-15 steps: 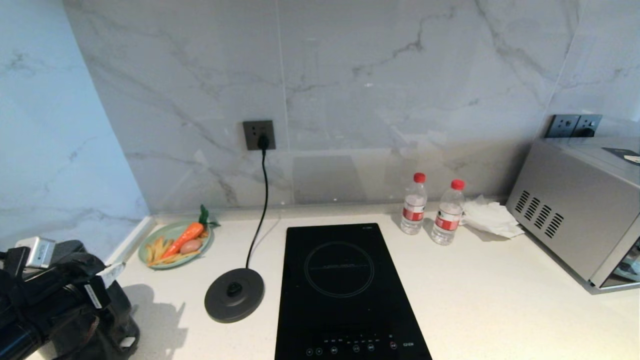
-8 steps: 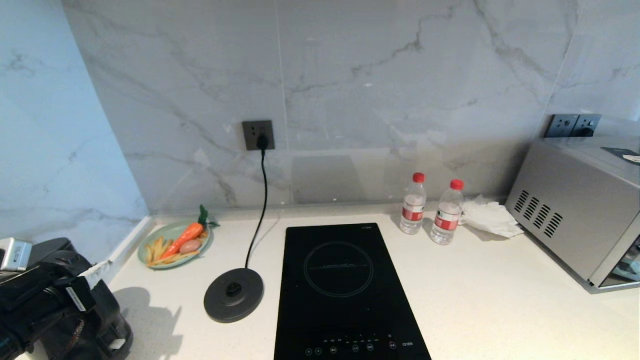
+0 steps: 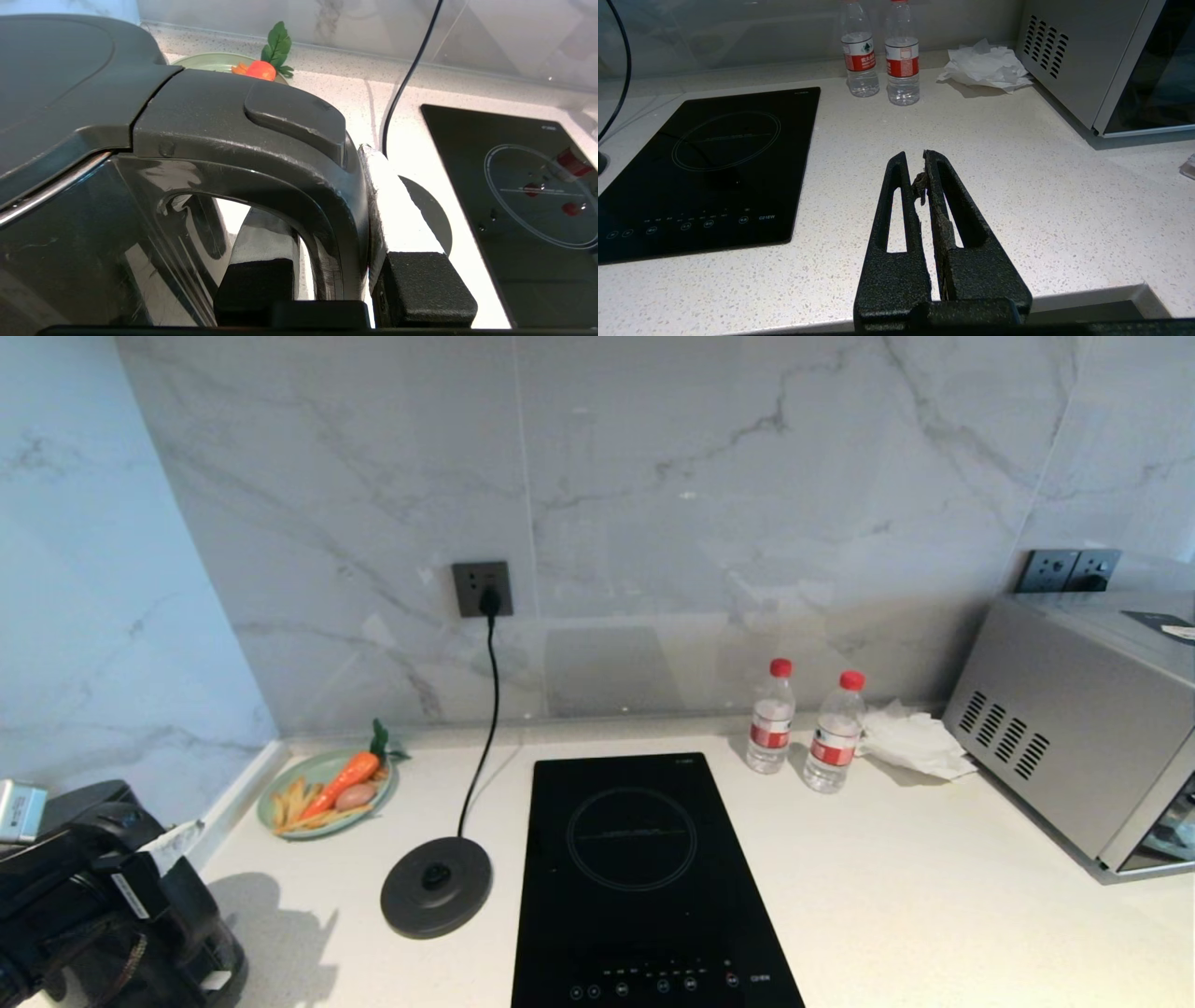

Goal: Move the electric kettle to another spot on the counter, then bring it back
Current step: Place it by the sink

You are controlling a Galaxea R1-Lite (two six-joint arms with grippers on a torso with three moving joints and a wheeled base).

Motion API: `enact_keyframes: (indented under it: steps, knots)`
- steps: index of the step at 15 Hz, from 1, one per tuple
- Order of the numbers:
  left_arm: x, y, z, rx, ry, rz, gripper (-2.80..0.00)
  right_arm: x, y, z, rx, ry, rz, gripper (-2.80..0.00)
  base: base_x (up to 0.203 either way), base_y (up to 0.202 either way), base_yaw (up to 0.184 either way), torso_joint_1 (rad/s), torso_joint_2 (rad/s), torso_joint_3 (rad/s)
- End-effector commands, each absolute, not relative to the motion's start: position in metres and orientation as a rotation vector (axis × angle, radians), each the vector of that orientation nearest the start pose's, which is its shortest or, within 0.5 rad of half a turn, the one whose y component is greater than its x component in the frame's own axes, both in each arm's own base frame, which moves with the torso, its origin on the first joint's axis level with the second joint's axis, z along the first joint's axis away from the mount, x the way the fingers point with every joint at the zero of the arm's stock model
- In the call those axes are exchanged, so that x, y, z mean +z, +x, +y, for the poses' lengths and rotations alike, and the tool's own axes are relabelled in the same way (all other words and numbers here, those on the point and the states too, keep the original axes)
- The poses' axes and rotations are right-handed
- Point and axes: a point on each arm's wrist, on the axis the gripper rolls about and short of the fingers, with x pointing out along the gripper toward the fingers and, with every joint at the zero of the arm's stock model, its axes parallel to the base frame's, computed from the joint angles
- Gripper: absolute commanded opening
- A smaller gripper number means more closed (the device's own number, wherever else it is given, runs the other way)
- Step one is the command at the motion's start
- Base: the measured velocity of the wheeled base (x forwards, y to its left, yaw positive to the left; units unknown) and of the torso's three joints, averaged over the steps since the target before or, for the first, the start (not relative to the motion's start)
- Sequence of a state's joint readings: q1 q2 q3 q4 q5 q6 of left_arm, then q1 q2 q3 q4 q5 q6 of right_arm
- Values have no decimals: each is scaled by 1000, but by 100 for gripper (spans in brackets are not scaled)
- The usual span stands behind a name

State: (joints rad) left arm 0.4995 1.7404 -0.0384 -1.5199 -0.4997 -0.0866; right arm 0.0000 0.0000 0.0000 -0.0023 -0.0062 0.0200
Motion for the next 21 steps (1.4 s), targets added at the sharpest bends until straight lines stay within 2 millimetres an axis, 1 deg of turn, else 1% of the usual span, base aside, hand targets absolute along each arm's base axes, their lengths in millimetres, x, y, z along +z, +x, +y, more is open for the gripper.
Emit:
enact_keyframes:
  steps: [1,2,5,9,14,16,18,21]
  knots:
    - [96,185,80,-37,-163,154,-280,76,-23,0,-6,20,-4,-280,0,0,0,0,0,0]
    - [95,186,77,-49,-162,158,-280,76,-23,0,-7,20,-3,-280,0,0,0,0,0,0]
    - [94,187,78,-49,-163,161,-280,76,-23,0,-6,20,-3,-280,0,0,0,0,0,0]
    - [95,188,78,-49,-160,154,-280,76,-23,0,-6,20,-3,-280,-138,0,-1,-7,3,3]
    - [96,191,80,-44,-162,149,-280,76,-23,0,-6,20,-3,-280,0,0,0,0,0,0]
    - [93,195,83,-33,-169,156,-280,76,-23,0,-6,20,-3,-280,0,0,0,0,0,0]
    - [90,194,89,-10,-179,168,-280,76,-23,0,-6,20,-3,-280,0,0,0,0,0,0]
    - [83,195,106,50,-198,183,-280,76,-23,0,-6,20,-3,-280,0,0,0,0,0,0]
